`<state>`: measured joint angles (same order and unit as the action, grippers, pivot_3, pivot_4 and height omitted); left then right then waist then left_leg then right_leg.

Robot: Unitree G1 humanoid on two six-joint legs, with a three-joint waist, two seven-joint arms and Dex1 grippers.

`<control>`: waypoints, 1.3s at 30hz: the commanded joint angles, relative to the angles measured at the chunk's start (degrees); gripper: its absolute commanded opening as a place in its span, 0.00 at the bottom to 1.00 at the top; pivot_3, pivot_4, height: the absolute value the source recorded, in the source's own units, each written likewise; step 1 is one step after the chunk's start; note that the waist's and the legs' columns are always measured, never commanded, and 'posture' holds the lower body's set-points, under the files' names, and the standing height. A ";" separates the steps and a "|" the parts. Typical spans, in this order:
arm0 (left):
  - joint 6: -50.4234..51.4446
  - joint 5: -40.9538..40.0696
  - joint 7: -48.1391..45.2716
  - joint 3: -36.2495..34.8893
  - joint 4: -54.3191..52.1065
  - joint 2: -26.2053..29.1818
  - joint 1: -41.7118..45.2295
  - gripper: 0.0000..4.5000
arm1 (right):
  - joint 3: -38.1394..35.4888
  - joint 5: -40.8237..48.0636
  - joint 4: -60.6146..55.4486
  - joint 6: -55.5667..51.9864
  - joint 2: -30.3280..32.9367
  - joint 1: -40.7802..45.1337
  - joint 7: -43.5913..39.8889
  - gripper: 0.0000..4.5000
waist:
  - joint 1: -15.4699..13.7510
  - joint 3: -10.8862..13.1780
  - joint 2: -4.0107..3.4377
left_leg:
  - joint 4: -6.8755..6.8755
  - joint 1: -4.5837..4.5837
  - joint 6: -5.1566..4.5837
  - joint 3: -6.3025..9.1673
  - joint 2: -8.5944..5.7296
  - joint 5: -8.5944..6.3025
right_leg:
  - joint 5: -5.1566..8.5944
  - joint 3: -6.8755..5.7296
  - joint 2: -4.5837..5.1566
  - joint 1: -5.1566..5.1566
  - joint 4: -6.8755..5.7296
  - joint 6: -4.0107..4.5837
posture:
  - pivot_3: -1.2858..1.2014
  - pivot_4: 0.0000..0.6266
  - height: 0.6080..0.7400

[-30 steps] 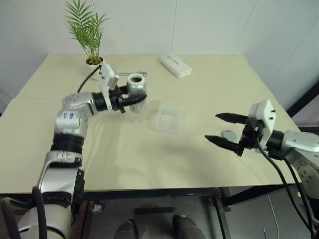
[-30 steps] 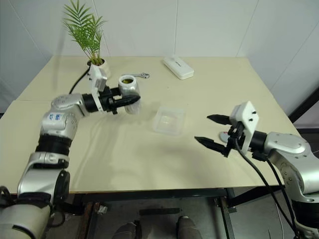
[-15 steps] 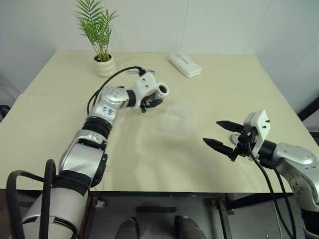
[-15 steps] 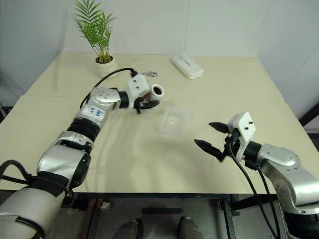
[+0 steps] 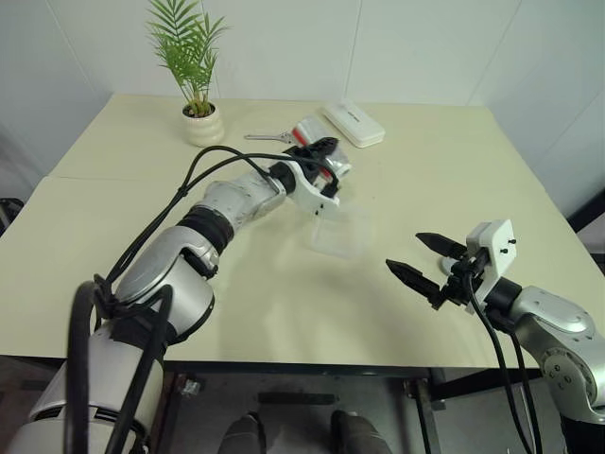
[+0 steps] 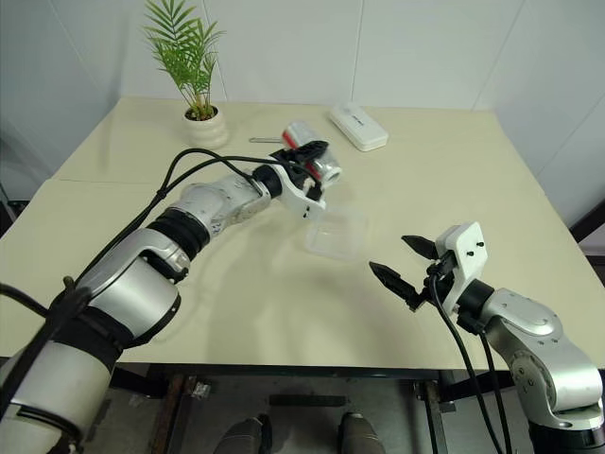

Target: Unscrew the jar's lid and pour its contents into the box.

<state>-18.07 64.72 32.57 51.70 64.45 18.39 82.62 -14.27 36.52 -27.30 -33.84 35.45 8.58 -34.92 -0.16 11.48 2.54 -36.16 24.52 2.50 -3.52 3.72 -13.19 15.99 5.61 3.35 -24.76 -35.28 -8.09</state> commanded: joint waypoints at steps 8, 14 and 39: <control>9.58 10.33 13.14 7.76 4.62 -2.56 2.45 0.43 | -0.93 1.98 -4.49 0.77 -3.47 -1.57 3.09 1.00 | 0.14 0.00 0.00 | 0.06 0.00 0.06 -0.03 0.01 -0.02 | 0.07 0.00 -0.02 -0.13 -0.11 0.00 | 0.52 0.24 1.00; 8.71 11.34 12.37 8.76 5.45 -2.95 3.17 0.43 | -0.51 1.93 -4.15 1.16 -4.42 -1.48 3.48 1.00 | -0.21 0.00 0.00 | 0.02 0.00 0.07 -0.04 0.00 -0.03 | 0.07 0.00 -0.01 -0.11 -0.13 0.00 | 0.52 0.24 1.00; 17.43 -69.36 -63.95 -56.50 -16.30 10.75 -21.62 0.43 | 6.31 -1.86 -1.74 2.59 0.11 1.92 -4.94 1.00 | 1.11 -0.03 -0.05 | -0.27 -0.32 0.05 -0.04 0.07 0.10 | 0.10 0.00 -0.05 0.13 -0.75 0.05 | 0.52 0.24 1.00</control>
<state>-5.62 -0.11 -31.43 -0.29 51.93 27.26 61.02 -8.08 35.06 -28.66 -33.20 34.55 10.33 -38.32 0.95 11.45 2.49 -36.53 24.19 2.53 -3.56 3.78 -13.10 16.05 5.60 3.30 -24.57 -36.03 -8.08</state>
